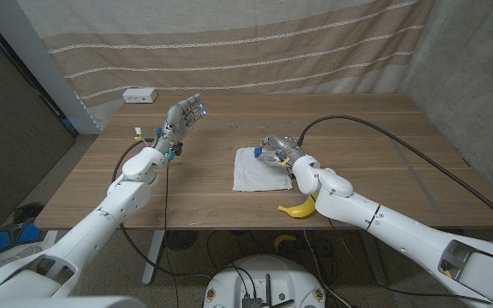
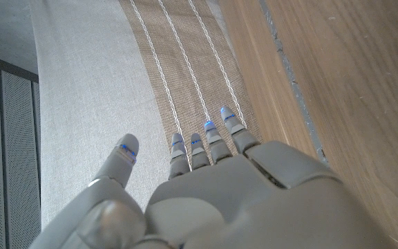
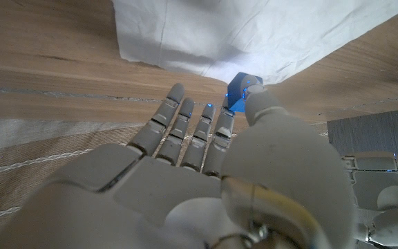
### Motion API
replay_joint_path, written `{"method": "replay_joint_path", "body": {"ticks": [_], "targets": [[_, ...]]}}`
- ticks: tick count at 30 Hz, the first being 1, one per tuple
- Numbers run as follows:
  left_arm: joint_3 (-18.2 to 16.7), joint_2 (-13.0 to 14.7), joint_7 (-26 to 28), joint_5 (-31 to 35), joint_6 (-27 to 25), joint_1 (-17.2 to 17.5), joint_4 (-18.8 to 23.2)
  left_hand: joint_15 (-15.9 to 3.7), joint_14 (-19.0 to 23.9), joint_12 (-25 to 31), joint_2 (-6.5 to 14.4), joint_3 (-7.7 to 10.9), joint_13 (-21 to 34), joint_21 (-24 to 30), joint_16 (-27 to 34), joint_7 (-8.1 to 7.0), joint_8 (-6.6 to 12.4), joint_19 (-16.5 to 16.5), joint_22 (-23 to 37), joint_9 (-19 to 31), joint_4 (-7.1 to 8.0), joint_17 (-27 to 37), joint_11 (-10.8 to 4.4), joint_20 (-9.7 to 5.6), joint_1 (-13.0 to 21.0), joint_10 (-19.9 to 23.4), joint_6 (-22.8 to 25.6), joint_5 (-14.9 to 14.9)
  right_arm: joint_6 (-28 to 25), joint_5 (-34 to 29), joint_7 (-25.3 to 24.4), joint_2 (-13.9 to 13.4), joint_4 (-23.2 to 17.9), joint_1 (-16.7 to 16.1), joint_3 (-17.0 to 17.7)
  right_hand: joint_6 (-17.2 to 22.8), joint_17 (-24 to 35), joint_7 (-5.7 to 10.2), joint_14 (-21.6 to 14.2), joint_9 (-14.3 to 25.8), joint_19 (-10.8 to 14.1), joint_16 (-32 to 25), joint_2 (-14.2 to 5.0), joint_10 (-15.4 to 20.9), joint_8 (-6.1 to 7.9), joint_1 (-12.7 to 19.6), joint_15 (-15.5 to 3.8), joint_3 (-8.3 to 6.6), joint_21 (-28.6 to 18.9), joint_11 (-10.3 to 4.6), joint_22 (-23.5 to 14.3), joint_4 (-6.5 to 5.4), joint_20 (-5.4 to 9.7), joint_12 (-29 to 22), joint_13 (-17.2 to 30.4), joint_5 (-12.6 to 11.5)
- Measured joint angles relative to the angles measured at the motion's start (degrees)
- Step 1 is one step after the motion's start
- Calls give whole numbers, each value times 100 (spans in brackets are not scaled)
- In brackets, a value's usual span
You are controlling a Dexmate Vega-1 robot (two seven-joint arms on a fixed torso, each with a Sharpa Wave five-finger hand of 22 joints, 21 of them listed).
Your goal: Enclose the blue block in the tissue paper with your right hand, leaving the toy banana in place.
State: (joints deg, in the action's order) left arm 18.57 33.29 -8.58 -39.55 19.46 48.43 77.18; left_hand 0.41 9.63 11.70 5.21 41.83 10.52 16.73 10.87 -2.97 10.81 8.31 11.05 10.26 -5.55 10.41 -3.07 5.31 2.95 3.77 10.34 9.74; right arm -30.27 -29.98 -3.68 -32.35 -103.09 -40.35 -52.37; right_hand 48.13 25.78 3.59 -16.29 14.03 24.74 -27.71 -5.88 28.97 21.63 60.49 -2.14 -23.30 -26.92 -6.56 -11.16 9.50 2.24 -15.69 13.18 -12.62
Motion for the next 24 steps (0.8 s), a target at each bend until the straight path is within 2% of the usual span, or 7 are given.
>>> {"method": "replay_joint_path", "body": {"ticks": [18, 21, 24], "targets": [[17, 19, -74, -26, -27, -27, -12, 0, 0, 0, 0, 24, 0, 0, 0, -22, 0, 0, 0, 0, 24, 0, 0, 0, 0, 0, 22, 0, -243, 60, 157, -151, -279, -157, -53, 0, 1, 0, 0, 0, 0, 45, -1, 21, 0, 1, 0, 31, -32, 21, 0, -18, 0, 0, 0, 0], [19, 24, -74, -26, -37, -27, 7, 0, 0, 0, -1, 24, 0, 0, 0, -21, 0, 0, 0, 0, 24, 0, 0, 0, -1, 0, 21, 0, -263, 92, 191, -178, -320, -174, -54, 0, 1, 0, 0, 0, -20, 45, -1, 19, 0, 0, 0, 64, -32, 23, 11, -49, -20, 23, 8, 0], [20, 33, -74, -26, -43, -22, 27, 0, 0, 0, -16, 24, 0, 0, 0, -21, 0, 0, 0, 0, 24, 0, 0, 0, -16, 0, 21, 0, -275, 117, 225, -212, -373, -191, -54, -4, 12, -4, 1, 0, -43, 45, -1, -53, 0, -1, -1, 154, -56, 94, 25, -58, -43, 67, 28, 0]]}}
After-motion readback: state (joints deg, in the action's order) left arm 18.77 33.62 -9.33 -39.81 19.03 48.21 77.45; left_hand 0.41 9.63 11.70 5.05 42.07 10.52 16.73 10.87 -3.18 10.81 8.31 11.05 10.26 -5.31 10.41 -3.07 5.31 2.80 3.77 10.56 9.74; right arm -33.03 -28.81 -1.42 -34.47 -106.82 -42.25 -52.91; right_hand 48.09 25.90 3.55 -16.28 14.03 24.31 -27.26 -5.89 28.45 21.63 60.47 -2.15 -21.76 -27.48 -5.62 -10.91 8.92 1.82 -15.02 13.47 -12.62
